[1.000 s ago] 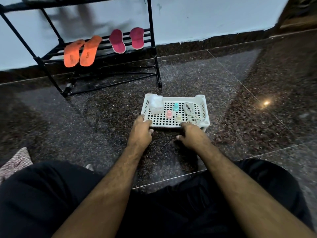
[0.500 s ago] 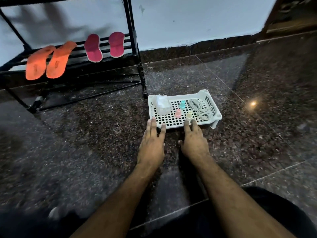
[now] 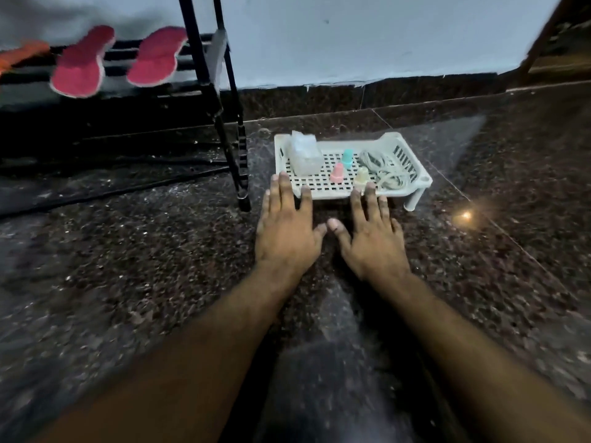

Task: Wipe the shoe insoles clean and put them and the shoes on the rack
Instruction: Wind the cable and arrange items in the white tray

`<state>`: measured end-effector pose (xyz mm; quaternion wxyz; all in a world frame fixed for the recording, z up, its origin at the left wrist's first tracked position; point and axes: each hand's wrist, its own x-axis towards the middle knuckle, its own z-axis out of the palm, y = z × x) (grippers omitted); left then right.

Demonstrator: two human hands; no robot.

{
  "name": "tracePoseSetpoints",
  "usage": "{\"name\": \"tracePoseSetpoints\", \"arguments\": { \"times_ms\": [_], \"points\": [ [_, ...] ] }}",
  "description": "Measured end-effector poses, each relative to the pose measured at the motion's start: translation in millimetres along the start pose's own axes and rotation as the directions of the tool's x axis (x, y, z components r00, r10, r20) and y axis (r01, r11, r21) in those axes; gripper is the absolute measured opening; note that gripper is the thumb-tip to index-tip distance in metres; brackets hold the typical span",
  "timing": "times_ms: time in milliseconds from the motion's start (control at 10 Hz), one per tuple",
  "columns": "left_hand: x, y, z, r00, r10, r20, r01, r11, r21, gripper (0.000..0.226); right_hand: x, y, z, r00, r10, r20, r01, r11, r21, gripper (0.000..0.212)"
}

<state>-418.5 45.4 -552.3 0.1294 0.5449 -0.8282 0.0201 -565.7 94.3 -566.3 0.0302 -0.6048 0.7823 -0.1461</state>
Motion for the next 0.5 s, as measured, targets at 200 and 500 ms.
{"name": "tracePoseSetpoints", "arguments": {
  "times_ms": [200,500],
  "points": [
    [68.2,-22.3,14.4,1.000,-0.015,-0.026,0.018,0.993,0.119,0.082,81.2,-0.8,16.2,0.998,-0.064,0.029,0.064,0.998,0.003,0.078],
    [56.0,-34.2,-23.9,0.992,0.106,-0.061,-0.101,0.992,0.078,0.070,69.7,-28.4,-8.9,0.990,-0.023,0.141,0.028,0.999,-0.032,0.076]
  ]
}}
